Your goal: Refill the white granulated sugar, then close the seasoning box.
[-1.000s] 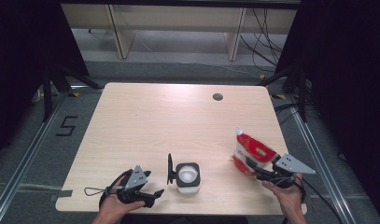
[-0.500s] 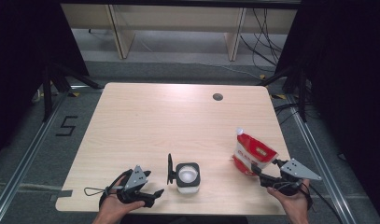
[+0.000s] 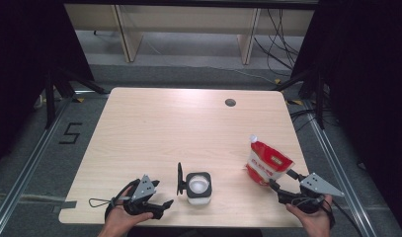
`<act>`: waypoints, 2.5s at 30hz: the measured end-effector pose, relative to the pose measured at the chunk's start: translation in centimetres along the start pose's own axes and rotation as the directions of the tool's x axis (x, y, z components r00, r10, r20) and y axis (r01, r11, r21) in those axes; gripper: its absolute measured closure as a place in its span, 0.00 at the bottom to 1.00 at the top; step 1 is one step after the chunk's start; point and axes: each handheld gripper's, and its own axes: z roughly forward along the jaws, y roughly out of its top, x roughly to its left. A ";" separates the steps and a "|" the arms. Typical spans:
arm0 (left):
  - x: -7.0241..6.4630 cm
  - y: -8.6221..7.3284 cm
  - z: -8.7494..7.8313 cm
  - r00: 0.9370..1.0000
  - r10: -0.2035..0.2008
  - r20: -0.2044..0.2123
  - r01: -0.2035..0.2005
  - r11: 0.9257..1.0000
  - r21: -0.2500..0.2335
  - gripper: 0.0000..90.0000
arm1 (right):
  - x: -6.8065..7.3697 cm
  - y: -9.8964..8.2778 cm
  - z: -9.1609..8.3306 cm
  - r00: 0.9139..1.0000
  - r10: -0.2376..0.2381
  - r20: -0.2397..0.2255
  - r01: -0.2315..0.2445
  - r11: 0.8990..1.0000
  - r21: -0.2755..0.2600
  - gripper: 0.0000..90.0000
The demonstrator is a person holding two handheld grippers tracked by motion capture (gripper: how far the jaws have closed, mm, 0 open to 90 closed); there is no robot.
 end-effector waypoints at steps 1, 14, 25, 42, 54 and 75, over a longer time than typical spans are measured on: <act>0.0 0.0 0.0 1.000 0.004 -0.003 -0.004 1.000 0.006 0.22 | 0.1 0.0 -0.1 1.000 0.005 0.004 -0.005 1.000 -0.003 0.28; 0.0 0.1 -0.1 1.000 0.017 0.000 -0.017 1.000 0.015 0.22 | 1.2 -0.6 -1.1 0.998 0.059 0.018 -0.060 0.997 0.049 0.25; 0.0 0.1 -0.1 1.000 0.014 -0.004 -0.014 1.000 0.015 0.22 | 1.5 -1.0 -1.5 0.998 0.043 0.034 -0.045 0.997 0.068 0.19; 0.2 0.7 -1.2 1.000 -0.007 0.010 0.007 1.000 -0.029 0.27 | 2.0 -1.3 -1.7 0.998 0.053 0.019 -0.054 0.995 0.085 0.19; -0.2 2.1 -2.8 0.997 0.073 -0.021 -0.075 0.993 -0.087 0.99 | 2.3 -1.4 -1.7 0.997 0.077 0.019 -0.079 0.991 0.107 0.21; -1.4 6.4 -3.6 0.993 0.115 0.027 -0.110 0.981 -0.163 0.99 | 1.8 -1.3 -1.7 0.999 0.045 0.030 -0.048 0.995 0.088 0.22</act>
